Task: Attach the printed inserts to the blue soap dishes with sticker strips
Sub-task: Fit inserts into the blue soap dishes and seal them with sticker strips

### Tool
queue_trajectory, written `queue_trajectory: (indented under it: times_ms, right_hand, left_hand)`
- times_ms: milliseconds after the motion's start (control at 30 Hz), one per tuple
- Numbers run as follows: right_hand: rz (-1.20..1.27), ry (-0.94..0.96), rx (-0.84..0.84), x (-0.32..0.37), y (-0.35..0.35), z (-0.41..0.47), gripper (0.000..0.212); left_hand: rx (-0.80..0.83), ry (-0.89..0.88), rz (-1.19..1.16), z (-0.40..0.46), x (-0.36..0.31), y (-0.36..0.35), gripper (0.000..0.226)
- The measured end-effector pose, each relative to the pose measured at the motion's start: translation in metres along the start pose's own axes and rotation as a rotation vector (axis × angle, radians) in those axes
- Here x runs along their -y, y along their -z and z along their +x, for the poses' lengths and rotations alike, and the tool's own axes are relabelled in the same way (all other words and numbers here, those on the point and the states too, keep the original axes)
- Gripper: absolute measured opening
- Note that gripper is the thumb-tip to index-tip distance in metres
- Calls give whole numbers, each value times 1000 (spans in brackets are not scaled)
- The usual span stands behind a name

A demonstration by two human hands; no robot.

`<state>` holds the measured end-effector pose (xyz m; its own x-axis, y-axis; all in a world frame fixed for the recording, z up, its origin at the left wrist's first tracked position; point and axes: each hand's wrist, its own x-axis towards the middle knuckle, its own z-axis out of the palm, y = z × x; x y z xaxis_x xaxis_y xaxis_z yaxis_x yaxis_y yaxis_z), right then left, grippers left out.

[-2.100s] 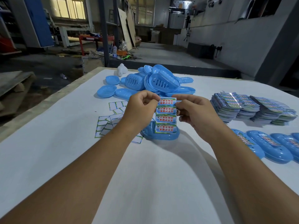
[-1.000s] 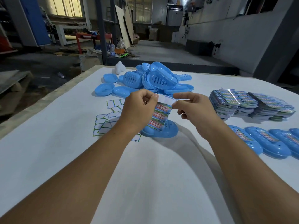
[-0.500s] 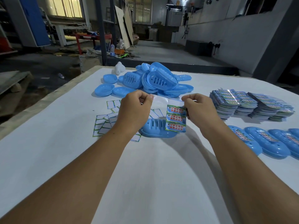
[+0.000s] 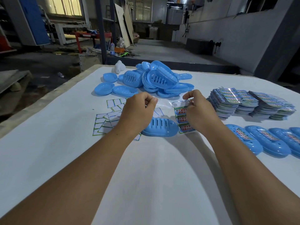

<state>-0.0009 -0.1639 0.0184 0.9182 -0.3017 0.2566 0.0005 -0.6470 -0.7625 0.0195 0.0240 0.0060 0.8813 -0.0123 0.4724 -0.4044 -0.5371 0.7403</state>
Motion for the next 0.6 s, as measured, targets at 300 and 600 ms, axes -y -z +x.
queue_trajectory:
  times_ms: [300, 600]
  right_hand:
    - [286, 4, 20, 8, -1, -5, 25]
    - [292, 24, 131, 11, 0, -7, 75]
  left_hand:
    - [-2, 94, -174, 1, -5, 2, 24]
    - [35, 99, -220, 0, -7, -1, 23]
